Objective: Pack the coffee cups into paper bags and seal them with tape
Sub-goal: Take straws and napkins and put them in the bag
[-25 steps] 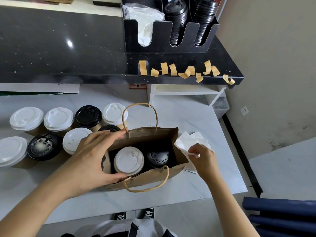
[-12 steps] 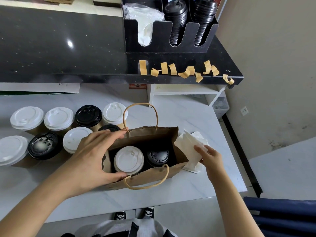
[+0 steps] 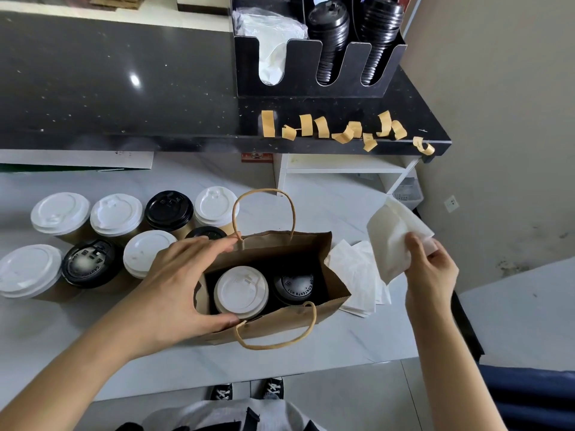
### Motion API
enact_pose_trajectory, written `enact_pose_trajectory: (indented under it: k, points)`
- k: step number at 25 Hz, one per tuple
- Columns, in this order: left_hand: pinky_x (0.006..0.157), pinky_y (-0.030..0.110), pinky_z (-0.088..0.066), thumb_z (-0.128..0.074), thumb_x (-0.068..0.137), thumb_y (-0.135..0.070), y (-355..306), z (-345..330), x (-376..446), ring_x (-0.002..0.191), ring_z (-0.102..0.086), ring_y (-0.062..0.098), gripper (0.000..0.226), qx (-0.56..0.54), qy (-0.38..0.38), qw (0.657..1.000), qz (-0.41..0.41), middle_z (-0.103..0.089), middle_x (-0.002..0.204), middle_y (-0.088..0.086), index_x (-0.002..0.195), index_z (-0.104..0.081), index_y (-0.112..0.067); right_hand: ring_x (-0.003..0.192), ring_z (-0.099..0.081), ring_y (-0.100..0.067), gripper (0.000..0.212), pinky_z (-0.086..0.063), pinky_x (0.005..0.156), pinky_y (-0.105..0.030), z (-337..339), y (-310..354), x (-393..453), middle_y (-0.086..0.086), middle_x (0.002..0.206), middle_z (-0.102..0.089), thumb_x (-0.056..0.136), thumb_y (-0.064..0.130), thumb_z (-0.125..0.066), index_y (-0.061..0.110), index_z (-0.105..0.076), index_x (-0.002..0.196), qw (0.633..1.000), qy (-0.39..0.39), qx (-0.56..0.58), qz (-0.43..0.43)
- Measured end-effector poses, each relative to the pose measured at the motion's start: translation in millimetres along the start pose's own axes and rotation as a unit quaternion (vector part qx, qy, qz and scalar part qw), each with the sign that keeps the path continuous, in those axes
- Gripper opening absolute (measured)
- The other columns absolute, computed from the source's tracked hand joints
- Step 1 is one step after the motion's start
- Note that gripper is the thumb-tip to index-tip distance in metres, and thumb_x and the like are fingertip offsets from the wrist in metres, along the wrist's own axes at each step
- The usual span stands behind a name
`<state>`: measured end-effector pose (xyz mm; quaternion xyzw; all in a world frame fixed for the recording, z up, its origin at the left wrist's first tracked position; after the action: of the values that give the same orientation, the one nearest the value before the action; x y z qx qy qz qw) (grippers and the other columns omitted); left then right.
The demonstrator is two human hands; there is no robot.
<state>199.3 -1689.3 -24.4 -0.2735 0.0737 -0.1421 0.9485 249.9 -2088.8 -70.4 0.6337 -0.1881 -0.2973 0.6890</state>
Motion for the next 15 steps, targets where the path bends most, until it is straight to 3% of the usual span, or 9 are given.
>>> enact_pose_trajectory:
  k: [3, 6, 9, 12, 15]
  points:
    - [0.119, 0.031, -0.024, -0.086, 0.061, -0.06, 1.5, 0.4, -0.3, 0.145, -0.018, -0.002, 0.117, -0.021, 0.002, 1.0, 0.013, -0.031, 0.148, -0.038, 0.151, -0.012, -0.061, 0.07, -0.054, -0.011, 0.022, -0.049, 0.071, -0.033, -10.2, 47.3, -23.3, 0.012, 0.067, -0.062, 0.096, 0.022, -0.071, 0.022, -0.071, 0.073, 0.996, 0.031, 0.047, 0.063]
    - [0.118, 0.029, -0.022, -0.09, 0.061, -0.055, 0.7, -0.1, 0.0, 0.144, -0.017, -0.003, 0.127, -0.037, 0.006, 0.999, 0.018, -0.03, 0.151, -0.038, 0.15, 0.0, -0.065, 0.058, -0.038, -0.006, 0.037, -0.034, 0.057, -0.021, -22.8, 93.7, -59.6, 0.016, 0.057, -0.045, 0.097, 0.019, -0.07, 0.025, -0.061, 0.063, 0.985, 0.054, 0.047, 0.159]
    - [0.117, 0.025, -0.021, -0.091, 0.061, -0.052, -0.9, -0.3, -0.4, 0.142, -0.015, -0.006, 0.132, -0.045, 0.007, 0.999, 0.016, -0.029, 0.15, -0.043, 0.149, 0.006, -0.066, 0.056, -0.037, -0.004, 0.034, -0.035, 0.056, -0.018, -40.9, 125.9, -101.2, 0.017, 0.059, -0.043, 0.097, 0.013, -0.071, 0.023, -0.057, 0.068, 0.956, 0.08, 0.014, 0.282]
    - [0.116, 0.024, -0.022, -0.091, 0.06, -0.052, -1.1, -0.9, -0.5, 0.142, -0.012, -0.007, 0.133, -0.046, 0.011, 0.999, 0.02, -0.024, 0.145, -0.049, 0.148, 0.008, -0.067, 0.068, -0.056, -0.006, 0.009, -0.046, 0.065, -0.025, -68.2, 133.0, -136.8, 0.007, 0.079, -0.064, 0.093, 0.007, -0.072, 0.014, -0.074, 0.088, 0.891, 0.139, -0.078, 0.426]
    - [0.113, 0.022, -0.021, -0.092, 0.06, -0.051, -0.1, -1.9, -0.4, 0.142, -0.01, -0.008, 0.134, -0.052, 0.018, 0.998, 0.033, -0.01, 0.133, -0.059, 0.146, 0.008, -0.069, 0.074, -0.061, -0.019, 0.015, -0.049, 0.069, -0.031, -101.1, 119.7, -161.9, 0.001, 0.086, -0.069, 0.091, 0.011, -0.068, 0.013, -0.08, 0.1, 0.794, 0.24, -0.181, 0.529]
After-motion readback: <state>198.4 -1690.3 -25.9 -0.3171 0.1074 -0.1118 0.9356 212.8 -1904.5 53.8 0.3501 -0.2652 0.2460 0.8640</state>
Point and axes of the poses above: each hand's wrist, its own x-axis towards the middle knuckle, its own z-axis out of the back of the hand, y = z × x, the point moved 9 cm from there along x, towards the middle knuckle
